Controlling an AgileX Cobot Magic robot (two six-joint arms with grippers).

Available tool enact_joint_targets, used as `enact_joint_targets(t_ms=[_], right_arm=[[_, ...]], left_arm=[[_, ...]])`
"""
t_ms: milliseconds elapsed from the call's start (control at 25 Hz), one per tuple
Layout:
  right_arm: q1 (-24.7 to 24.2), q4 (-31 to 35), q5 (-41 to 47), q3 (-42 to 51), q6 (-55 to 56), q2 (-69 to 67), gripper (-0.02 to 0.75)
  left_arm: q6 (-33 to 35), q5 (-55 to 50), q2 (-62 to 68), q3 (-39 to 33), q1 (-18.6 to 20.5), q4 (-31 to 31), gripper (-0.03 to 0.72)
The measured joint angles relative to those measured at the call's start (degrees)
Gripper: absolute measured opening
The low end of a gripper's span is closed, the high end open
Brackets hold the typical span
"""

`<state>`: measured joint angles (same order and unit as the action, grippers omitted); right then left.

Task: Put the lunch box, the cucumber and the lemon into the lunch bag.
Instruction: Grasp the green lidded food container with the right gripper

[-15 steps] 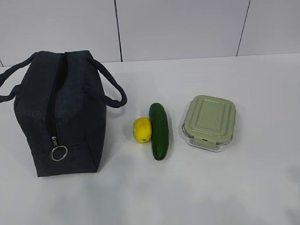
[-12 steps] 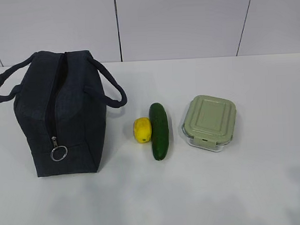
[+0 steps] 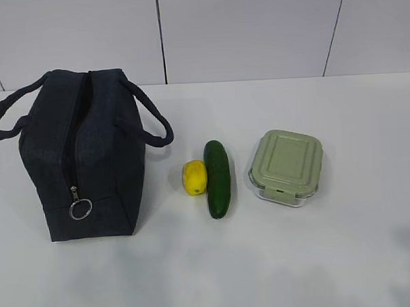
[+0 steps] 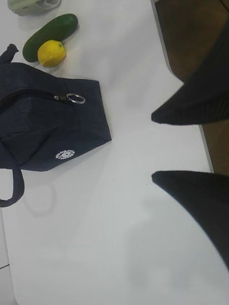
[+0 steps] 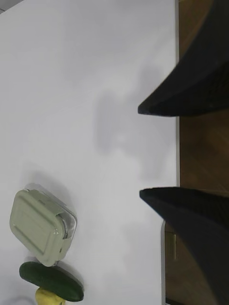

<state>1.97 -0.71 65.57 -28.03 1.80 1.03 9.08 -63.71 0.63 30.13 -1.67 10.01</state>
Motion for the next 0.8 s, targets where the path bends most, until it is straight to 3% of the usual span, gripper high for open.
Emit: enact_joint_targets(t_ms=[800], right_arm=[[-0.09,0.71,-2.41,-1.51,0.00,0.00,0.363]], left_arm=[[0.00,0.00,0.00,0.00,0.00,0.00,0.235]])
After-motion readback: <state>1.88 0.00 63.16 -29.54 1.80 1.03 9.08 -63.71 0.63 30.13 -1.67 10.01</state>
